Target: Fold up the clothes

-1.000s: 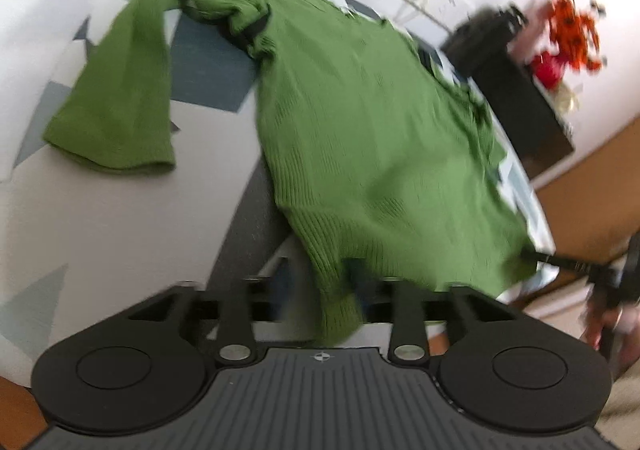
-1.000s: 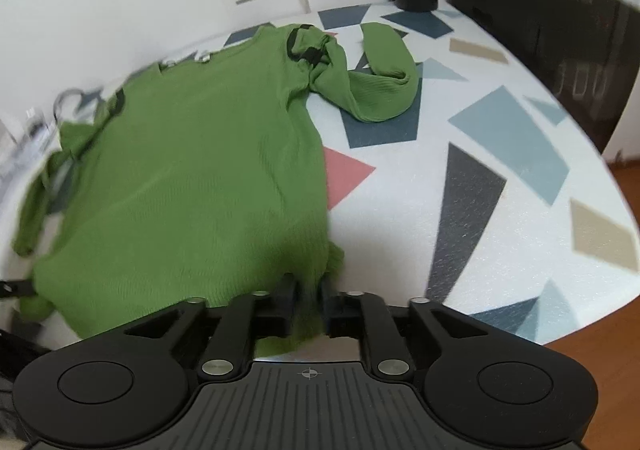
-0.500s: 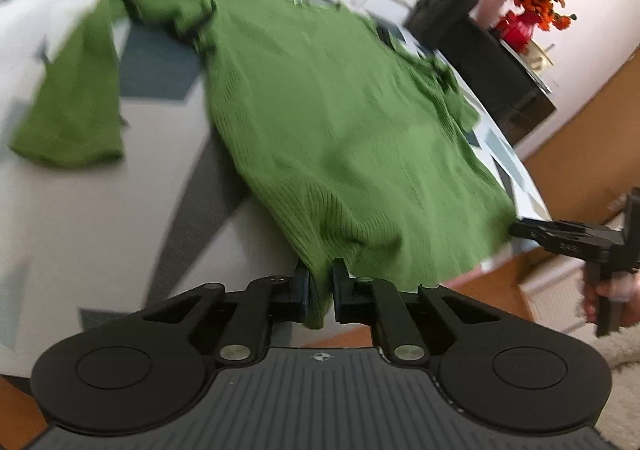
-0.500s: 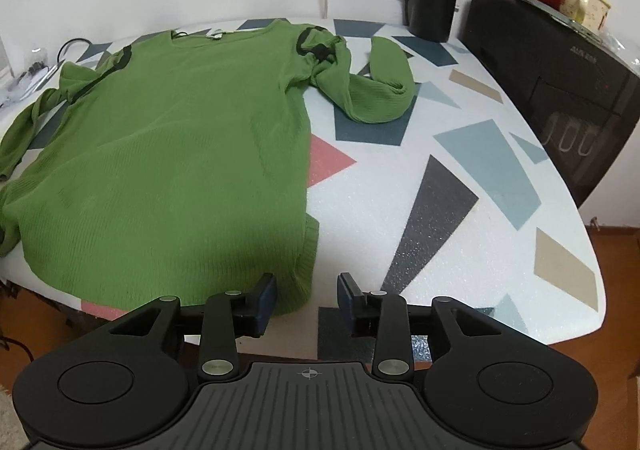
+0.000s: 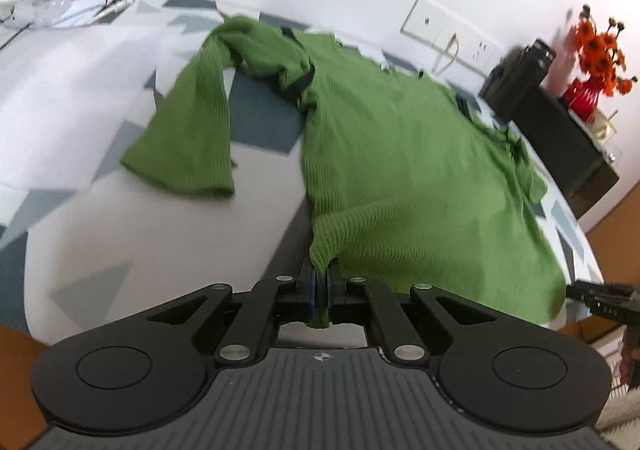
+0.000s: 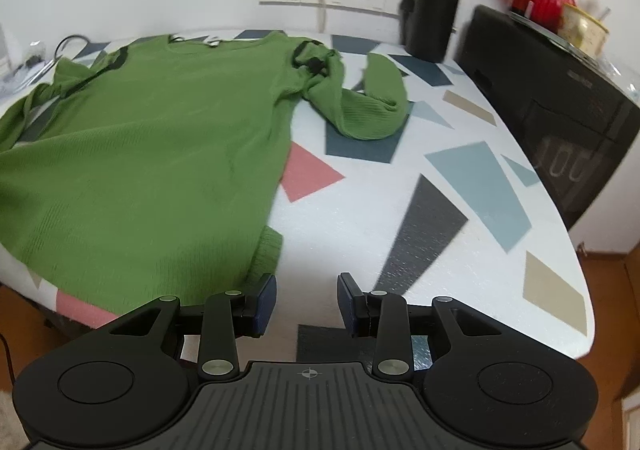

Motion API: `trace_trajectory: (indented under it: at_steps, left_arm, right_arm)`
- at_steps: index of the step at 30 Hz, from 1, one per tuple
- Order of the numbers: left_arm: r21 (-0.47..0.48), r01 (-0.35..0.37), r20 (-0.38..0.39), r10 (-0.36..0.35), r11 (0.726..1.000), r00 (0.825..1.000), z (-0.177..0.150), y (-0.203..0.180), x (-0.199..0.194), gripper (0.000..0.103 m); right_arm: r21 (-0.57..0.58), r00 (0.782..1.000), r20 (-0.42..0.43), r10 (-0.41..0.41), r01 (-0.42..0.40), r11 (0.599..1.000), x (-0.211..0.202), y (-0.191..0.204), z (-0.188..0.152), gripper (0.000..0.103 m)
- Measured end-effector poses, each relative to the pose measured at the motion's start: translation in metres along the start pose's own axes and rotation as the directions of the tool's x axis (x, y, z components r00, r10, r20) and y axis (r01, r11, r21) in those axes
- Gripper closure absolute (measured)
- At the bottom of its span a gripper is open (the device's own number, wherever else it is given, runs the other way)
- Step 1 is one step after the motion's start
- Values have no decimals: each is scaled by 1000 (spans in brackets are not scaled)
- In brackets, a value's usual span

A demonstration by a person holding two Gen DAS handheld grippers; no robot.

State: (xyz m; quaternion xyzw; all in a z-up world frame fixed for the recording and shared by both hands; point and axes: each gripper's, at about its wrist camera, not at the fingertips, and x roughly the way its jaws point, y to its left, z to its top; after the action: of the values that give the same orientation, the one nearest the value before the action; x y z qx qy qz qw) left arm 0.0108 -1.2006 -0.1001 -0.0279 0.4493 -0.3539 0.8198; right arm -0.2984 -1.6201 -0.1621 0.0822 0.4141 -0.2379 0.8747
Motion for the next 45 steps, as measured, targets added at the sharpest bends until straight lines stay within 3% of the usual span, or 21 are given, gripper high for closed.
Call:
trace_trajectory:
  at_steps: [5, 16, 18, 20, 22, 28, 32, 35, 37, 40, 41, 45]
  left_arm:
    - [6, -16, -45, 17, 1000, 999, -10, -2, 7, 98]
    - [33, -20, -69, 22, 999, 997, -5, -4, 9, 98]
    - [33, -17, -72, 19, 999, 997, -5, -4, 9, 97]
    - [36, -13, -74, 16, 999, 997, -4, -3, 9, 97]
    - [40, -10, -76, 13, 999, 997, -4, -3, 9, 98]
    - [48, 17, -81, -13, 999, 997, 0, 0, 7, 98]
    - [52, 69, -78, -65, 996, 995, 4, 0, 2, 98]
    - [52, 108, -77, -104, 993, 992, 6, -2, -2, 98]
    - [50, 125, -77, -121, 991, 990, 6, -2, -5, 98]
    - [46, 111, -82, -107, 993, 991, 1, 3, -7, 98]
    - [41, 100, -86, -96, 994, 992, -2, 6, -7, 97]
    - [25, 75, -103, -72, 997, 992, -12, 18, -11, 97]
  right_arm:
    - [-90, 1000, 17, 11, -10, 996, 8, 18, 3, 70]
    - [-135, 994, 35, 105, -99, 986, 30, 30, 27, 65]
    - [-134, 991, 28, 133, -128, 983, 31, 32, 28, 74]
    - [-124, 987, 11, 162, -160, 979, 30, 33, 30, 89]
    - [-104, 984, -4, 180, -179, 978, 28, 33, 31, 96]
    - [172, 967, -18, 254, -247, 954, -2, 1, 29, 97]
    - [375, 961, -16, 275, -249, 893, -32, -30, 13, 98]
    - [506, 953, -11, 302, -255, 824, -45, -48, -5, 98]
    - [570, 957, -25, 290, -225, 791, -46, -57, -16, 98]
    - [555, 984, -88, 156, -82, 828, -42, -56, -27, 80]
    - [545, 988, -104, 116, -41, 838, -40, -55, -31, 79]
    - [410, 992, -100, 70, -23, 912, -40, -31, -37, 70]
